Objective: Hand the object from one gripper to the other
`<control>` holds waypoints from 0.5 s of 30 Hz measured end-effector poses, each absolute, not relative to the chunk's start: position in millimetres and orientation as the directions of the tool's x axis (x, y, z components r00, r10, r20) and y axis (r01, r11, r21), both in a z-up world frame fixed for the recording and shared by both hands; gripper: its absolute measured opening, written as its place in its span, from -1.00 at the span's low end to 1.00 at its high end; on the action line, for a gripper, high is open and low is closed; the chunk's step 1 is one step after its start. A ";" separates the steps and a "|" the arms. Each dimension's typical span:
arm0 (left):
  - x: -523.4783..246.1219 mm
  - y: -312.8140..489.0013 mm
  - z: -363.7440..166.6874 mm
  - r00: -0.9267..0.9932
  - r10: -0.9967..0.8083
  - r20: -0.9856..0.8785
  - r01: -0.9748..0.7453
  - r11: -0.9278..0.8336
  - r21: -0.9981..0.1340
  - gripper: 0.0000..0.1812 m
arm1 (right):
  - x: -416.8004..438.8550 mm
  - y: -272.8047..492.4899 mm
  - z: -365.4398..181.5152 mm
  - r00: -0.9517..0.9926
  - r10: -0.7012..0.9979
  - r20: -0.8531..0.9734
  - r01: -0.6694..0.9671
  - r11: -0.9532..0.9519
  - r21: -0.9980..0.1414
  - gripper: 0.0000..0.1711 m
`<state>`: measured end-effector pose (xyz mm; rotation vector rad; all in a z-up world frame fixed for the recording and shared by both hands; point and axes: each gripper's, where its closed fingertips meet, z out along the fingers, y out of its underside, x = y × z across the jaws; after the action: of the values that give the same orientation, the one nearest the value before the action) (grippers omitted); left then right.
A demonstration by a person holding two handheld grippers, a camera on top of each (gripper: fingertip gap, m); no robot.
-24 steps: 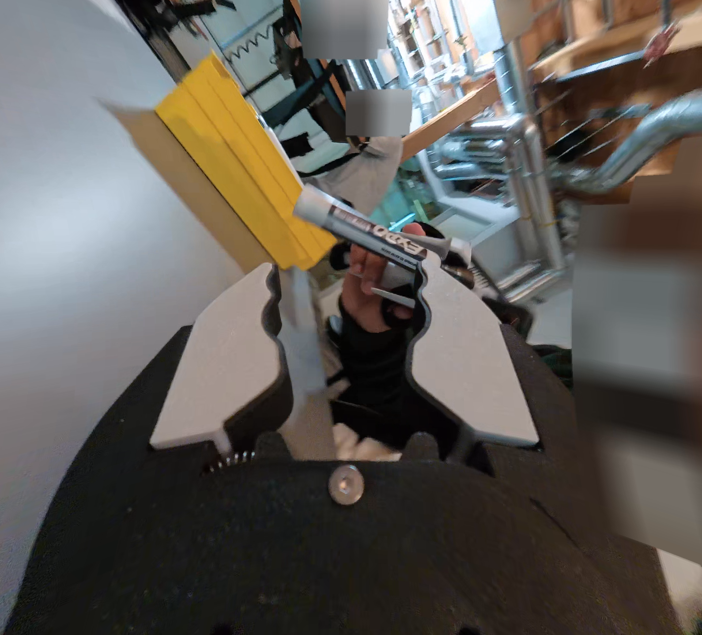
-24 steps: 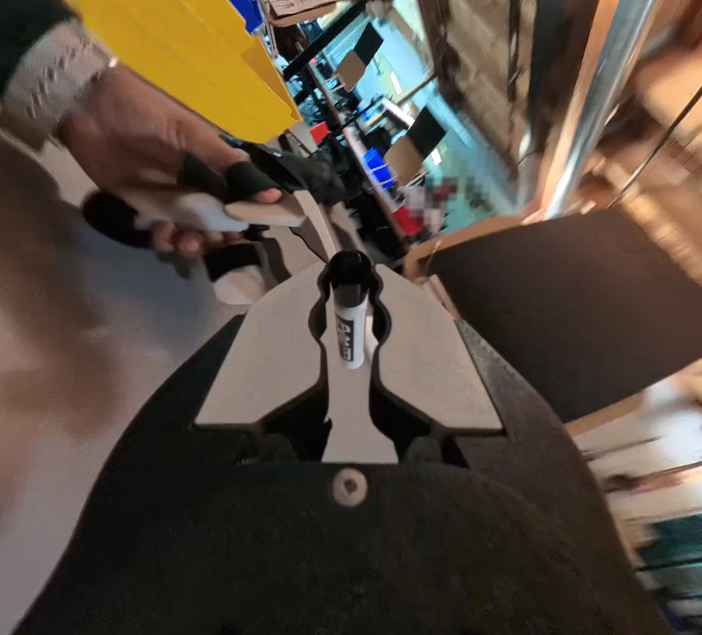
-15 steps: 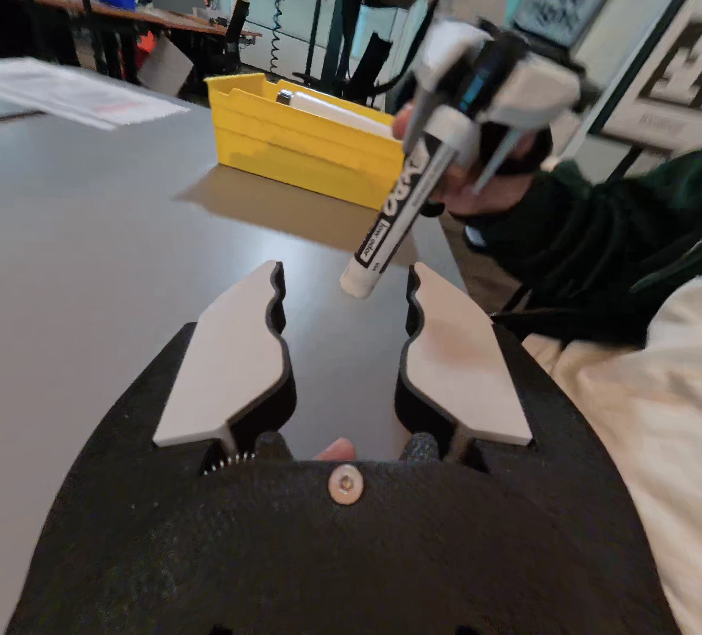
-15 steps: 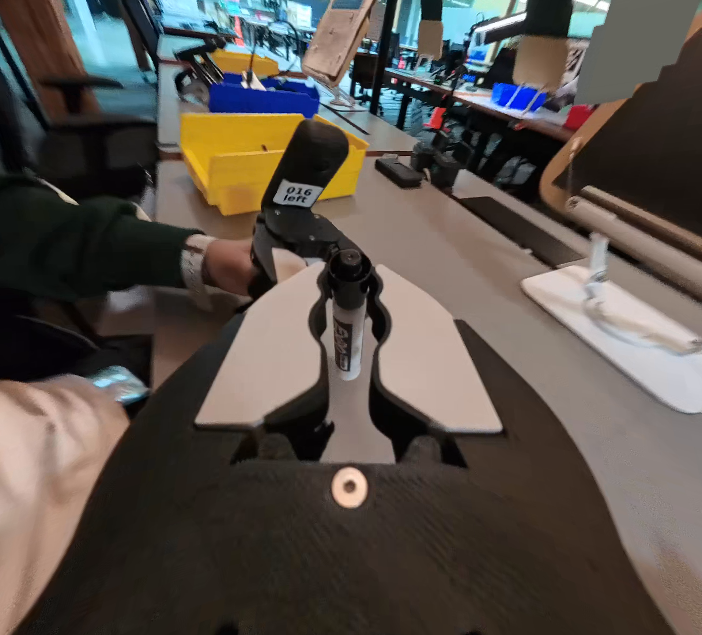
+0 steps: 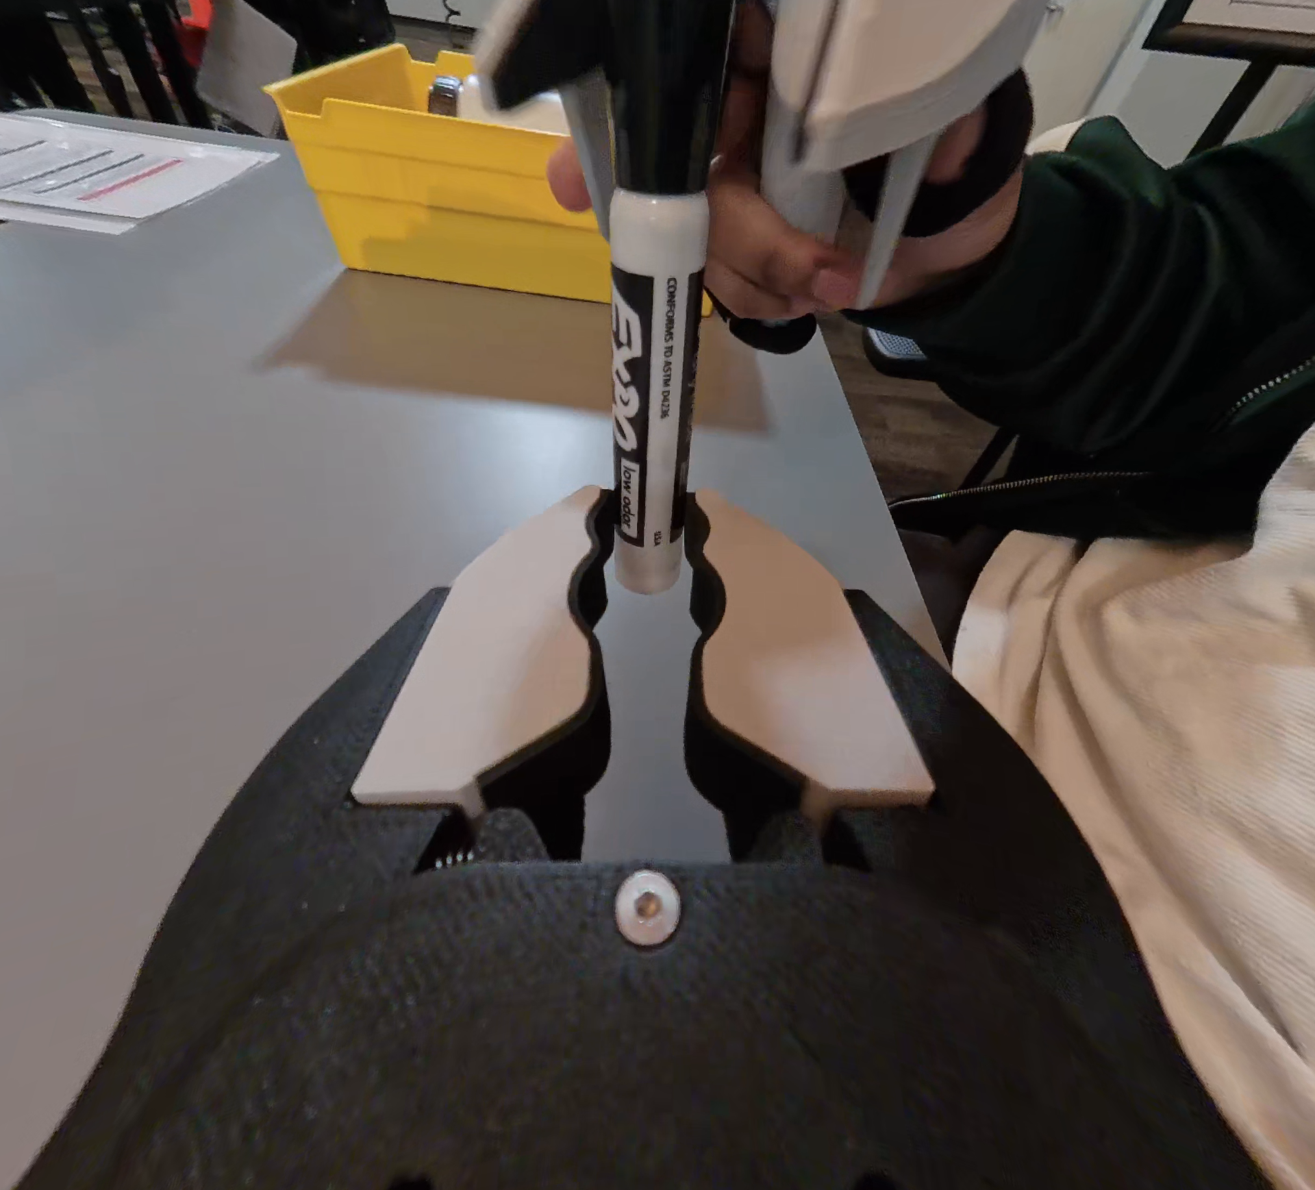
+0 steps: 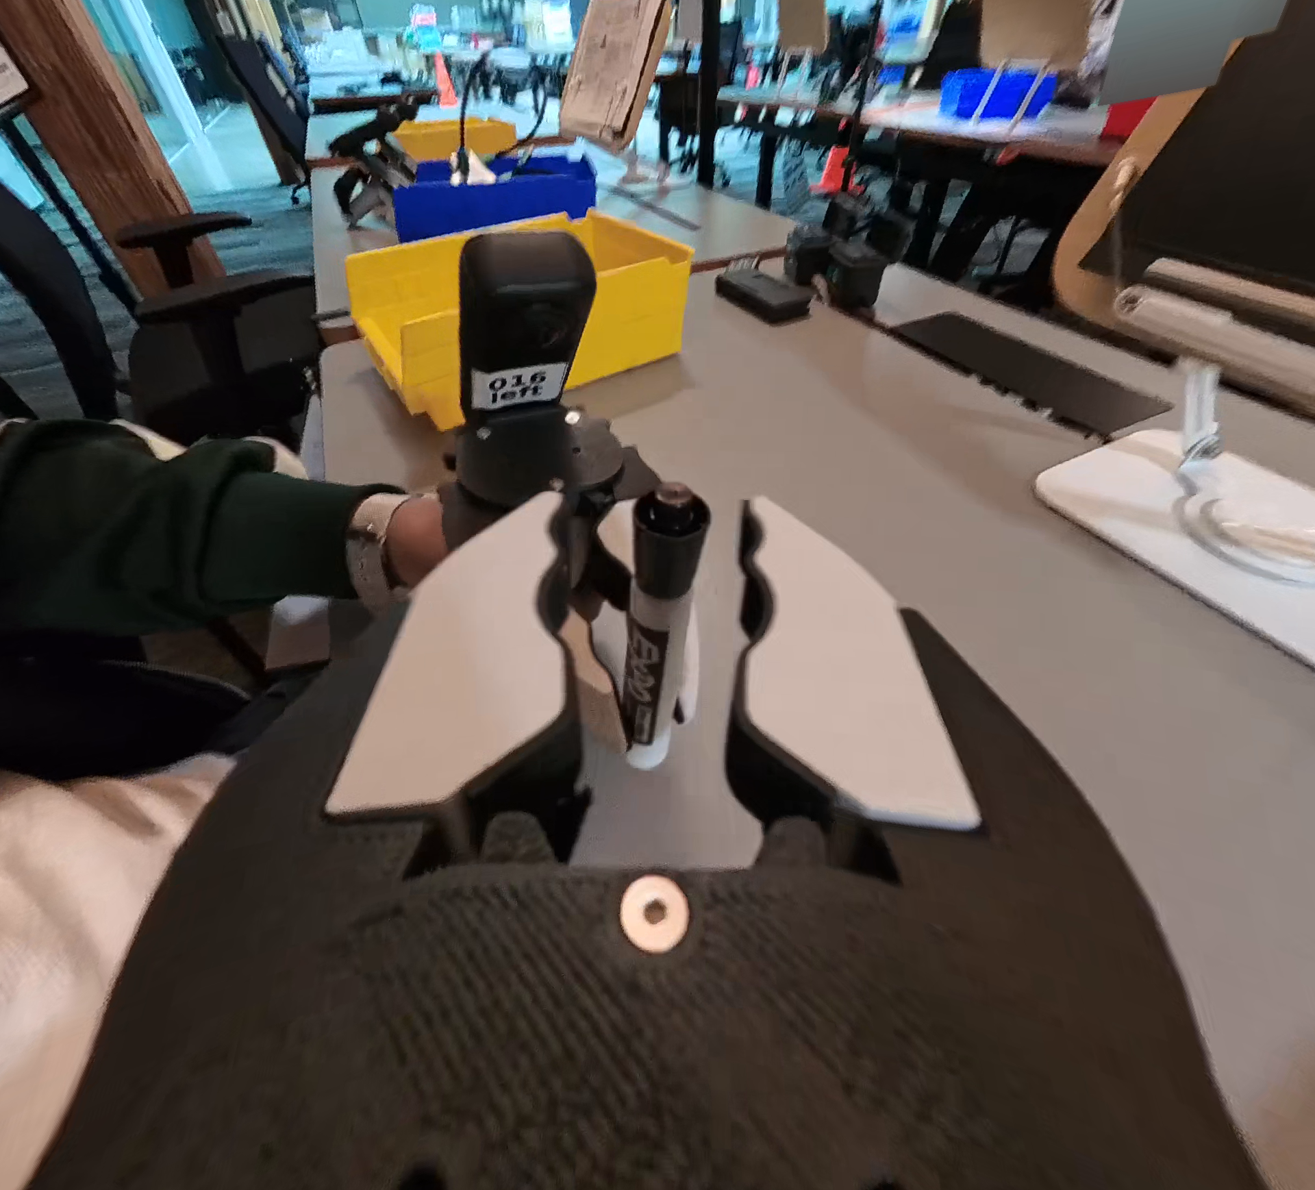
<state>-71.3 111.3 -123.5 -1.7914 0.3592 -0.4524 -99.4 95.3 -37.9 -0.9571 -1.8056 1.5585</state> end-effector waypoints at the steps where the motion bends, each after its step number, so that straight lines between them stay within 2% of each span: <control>1: -72.5 111.0 -121.0 0.878 -0.463 0.119 0.000 -0.248 -0.969 -0.80 | -100.8 97.9 -32.0 -0.570 0.822 -0.010 0.108 0.064 -0.992 -0.33; 4: -77.0 109.9 -112.6 0.878 -0.456 0.144 0.049 -0.213 -0.976 -0.80 | -100.8 108.9 -17.1 -0.517 0.854 0.056 0.000 0.066 -0.998 -0.22; 6: -80.5 109.0 -107.4 0.877 -0.452 0.164 0.085 -0.191 -0.978 -0.80 | -100.1 114.6 -13.1 -0.504 0.862 0.057 -0.025 0.051 -0.998 -0.25; 15: -85.7 104.4 -96.1 0.884 -0.426 0.193 0.119 -0.195 -0.974 -0.79 | -100.8 106.2 -36.6 -0.621 0.778 -0.098 0.033 -0.099 -0.995 -0.36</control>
<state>-85.7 104.4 -96.1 -1.7013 0.2373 -0.4992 -100.8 106.2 -36.6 -0.8910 -1.6330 1.7752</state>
